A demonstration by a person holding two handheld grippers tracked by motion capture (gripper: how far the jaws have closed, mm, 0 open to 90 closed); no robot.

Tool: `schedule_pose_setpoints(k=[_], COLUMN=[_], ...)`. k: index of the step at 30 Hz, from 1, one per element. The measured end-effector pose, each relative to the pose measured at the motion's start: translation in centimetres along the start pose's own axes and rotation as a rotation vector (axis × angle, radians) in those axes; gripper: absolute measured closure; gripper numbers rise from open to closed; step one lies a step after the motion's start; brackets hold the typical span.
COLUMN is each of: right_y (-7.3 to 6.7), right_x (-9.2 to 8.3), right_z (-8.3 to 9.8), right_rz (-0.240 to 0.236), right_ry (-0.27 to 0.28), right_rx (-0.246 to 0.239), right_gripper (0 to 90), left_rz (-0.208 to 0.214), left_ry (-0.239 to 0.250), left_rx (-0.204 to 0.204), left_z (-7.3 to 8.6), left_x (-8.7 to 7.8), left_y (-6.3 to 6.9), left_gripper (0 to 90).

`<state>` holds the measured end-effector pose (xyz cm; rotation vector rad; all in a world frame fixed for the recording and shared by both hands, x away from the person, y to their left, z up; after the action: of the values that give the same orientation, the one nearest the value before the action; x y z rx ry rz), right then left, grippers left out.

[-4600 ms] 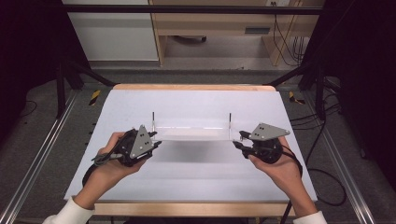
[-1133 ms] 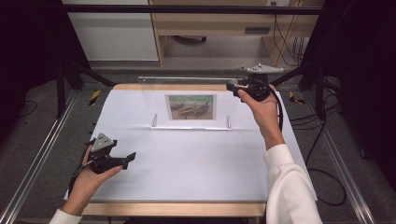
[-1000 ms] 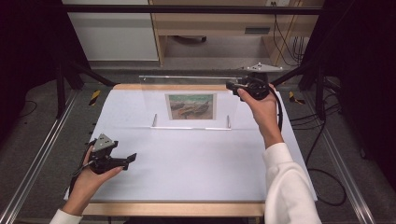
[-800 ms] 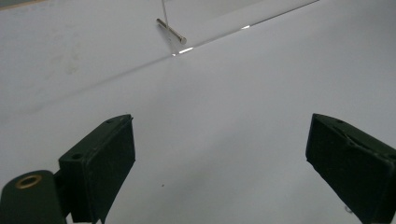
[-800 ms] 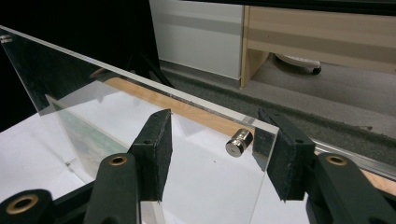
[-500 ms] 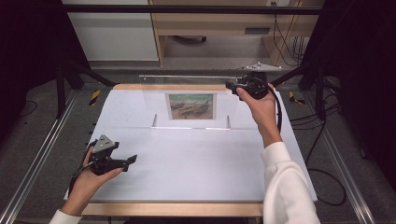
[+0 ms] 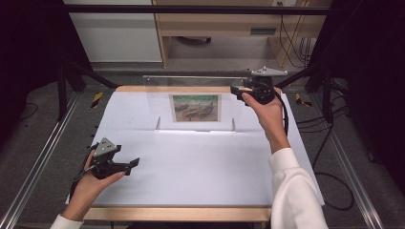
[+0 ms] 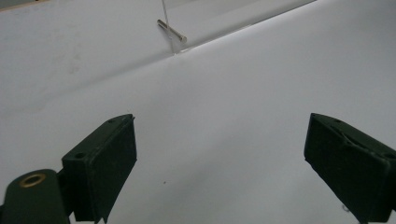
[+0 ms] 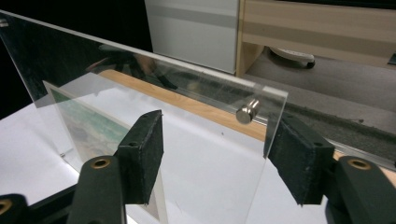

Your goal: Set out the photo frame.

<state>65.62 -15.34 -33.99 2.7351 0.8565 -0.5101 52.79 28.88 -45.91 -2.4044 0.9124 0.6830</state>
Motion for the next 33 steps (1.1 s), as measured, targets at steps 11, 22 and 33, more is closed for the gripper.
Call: schedule_pose_setpoints(k=[11,22,33], right_y=[0.3,-2.5,-5.5], right_x=[-0.9,-3.9,-6.4], right_z=[0.8,5.8,13.1], right_rz=[0.041,0.132,0.114], right_ry=[-0.017,-0.042,-0.113], right_rx=[-0.016,-0.075,-0.086], right_gripper=[26.6,11.3,8.1], left_rz=[-0.016,-0.048,-0.072], left_ry=[-0.009,-0.019,-0.034], left_rx=[0.010,-0.005,0.057], left_z=[0.1,0.4,0.9], left_x=[-0.1,0.2,0.4], left_y=[0.0,-0.1,-0.5], left_gripper=[9.2,7.3,6.4])
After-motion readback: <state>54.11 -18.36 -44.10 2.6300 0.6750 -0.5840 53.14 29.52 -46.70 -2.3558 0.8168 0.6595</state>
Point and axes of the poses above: each handheld gripper's, and its own axes: x roughly forward along the jaws, z roughly out of its underside, y roughly to its right, the point moved 6 cm from there along x, roughly forward along the jaws, and after that the axes turned 11 degrees about -x, right-handed, at the moved point
